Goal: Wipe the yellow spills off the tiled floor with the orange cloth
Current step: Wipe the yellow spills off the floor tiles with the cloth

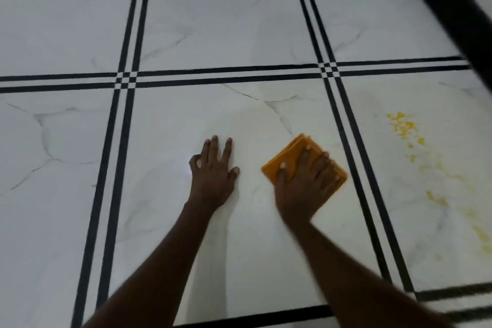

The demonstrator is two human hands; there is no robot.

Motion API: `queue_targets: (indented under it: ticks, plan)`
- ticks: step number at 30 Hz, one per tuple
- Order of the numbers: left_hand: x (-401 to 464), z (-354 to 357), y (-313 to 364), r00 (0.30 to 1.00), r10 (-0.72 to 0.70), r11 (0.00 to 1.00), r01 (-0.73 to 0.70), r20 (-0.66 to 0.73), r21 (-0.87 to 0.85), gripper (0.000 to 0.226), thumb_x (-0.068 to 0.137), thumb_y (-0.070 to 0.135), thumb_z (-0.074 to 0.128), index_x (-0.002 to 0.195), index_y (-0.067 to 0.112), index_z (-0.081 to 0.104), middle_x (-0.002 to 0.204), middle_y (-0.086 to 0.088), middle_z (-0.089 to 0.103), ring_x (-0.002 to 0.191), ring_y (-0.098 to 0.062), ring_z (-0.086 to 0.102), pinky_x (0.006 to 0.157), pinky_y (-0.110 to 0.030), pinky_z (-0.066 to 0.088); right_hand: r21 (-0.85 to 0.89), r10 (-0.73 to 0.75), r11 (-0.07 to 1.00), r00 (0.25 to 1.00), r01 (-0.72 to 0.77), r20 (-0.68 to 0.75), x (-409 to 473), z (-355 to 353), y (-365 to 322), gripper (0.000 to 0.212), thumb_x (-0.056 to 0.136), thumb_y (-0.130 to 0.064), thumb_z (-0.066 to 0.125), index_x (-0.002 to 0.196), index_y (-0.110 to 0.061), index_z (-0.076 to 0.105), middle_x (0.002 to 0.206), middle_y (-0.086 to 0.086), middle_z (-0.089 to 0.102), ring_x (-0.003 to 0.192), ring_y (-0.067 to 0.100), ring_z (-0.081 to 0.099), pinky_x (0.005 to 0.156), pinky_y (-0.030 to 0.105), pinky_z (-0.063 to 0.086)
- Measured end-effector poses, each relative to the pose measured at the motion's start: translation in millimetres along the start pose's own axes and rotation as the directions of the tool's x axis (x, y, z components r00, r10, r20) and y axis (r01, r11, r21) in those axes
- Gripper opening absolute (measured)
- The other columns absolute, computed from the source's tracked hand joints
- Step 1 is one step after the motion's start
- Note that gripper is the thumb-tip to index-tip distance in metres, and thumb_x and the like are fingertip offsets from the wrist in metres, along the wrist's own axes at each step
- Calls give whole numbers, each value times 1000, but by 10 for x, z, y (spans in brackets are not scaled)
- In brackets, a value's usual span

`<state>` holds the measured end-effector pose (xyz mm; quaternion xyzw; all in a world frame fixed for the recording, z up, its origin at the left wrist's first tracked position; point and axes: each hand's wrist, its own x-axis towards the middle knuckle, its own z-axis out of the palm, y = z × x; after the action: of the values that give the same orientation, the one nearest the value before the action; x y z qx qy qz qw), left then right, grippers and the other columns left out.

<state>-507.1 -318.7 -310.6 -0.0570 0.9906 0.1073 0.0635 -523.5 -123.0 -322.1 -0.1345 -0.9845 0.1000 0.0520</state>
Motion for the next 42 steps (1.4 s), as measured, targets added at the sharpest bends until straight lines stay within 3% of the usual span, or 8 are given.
queue_targets:
  ticks: [4, 8, 13, 22, 28, 33, 39, 42]
  plan:
    - [-5, 77, -95, 998, 20, 999, -23, 64, 36, 69, 103, 44, 38, 163, 29, 8, 170, -14, 3, 158, -31, 5, 114, -52, 22, 34, -244, 970, 962, 241, 127, -288, -2, -158, 79, 98, -61, 37, 164, -21, 21, 170, 21, 20, 155, 45, 19, 126, 62, 3]
    - [3, 67, -108, 997, 37, 997, -41, 62, 72, 70, 96, 50, 23, 162, 30, 13, 170, -14, 9, 157, -30, 11, 111, -51, 27, 10, -606, 790, 779, 613, 164, 826, 103, 91, 78, 99, -65, 32, 165, -28, 16, 172, 14, 19, 158, 39, 18, 127, 60, 9]
    - [-6, 75, -57, 999, 4, 997, -9, 52, 82, 70, 94, 49, 19, 161, 30, 20, 169, -14, 15, 156, -29, 18, 106, -48, 29, -54, -409, 907, 903, 419, 128, 1251, 89, 194, 78, 97, -66, 33, 163, -25, 25, 166, 19, 31, 152, 43, 29, 123, 62, 14]
    - [30, -36, 43, 989, -42, 994, 26, 143, 108, 72, 90, 44, 21, 157, 21, 37, 163, -21, 30, 148, -36, 37, 96, -50, 43, -92, -358, 880, 779, 466, 515, 2084, -599, 213, 60, 92, -38, 72, 138, -9, 47, 134, 17, 58, 123, 33, 57, 100, 45, 50]
    - [23, -100, 68, 992, -44, 988, 26, 117, 150, 69, 93, 43, 24, 157, 22, 36, 163, -20, 29, 148, -36, 37, 94, -48, 44, 22, -337, 904, 680, 427, 651, 2363, -884, 165, 42, 90, -32, 76, 114, 2, 71, 96, 10, 67, 88, 22, 64, 87, 35, 56]
    - [118, -179, 151, 966, -68, 978, 15, 251, 210, 71, 105, 41, 34, 162, 26, -5, 169, -16, -12, 158, -32, -3, 117, -48, 26, 172, -534, 832, 678, 527, 504, 2422, -1432, 74, 30, 86, -25, 79, 104, -3, 69, 101, 13, 69, 94, 28, 65, 72, 31, 51]
    - [128, -206, 200, 958, -70, 960, -11, 277, 280, 74, 105, 40, 36, 162, 20, -7, 168, -22, -12, 157, -38, -2, 117, -52, 29, 207, -756, 653, 608, 729, 244, 2063, -2006, 163, 20, 92, -26, 70, 109, -14, 66, 84, -7, 58, 83, 17, 60, 68, 27, 40]
    - [119, -276, 247, 958, -78, 966, 4, 277, 259, 76, 103, 40, 42, 162, 19, -1, 168, -22, -4, 156, -38, 4, 115, -53, 31, 165, -757, 635, 565, 755, 329, 1652, -1856, 399, 22, 95, -34, 68, 109, -17, 64, 88, -17, 42, 91, 7, 41, 79, 26, 35]
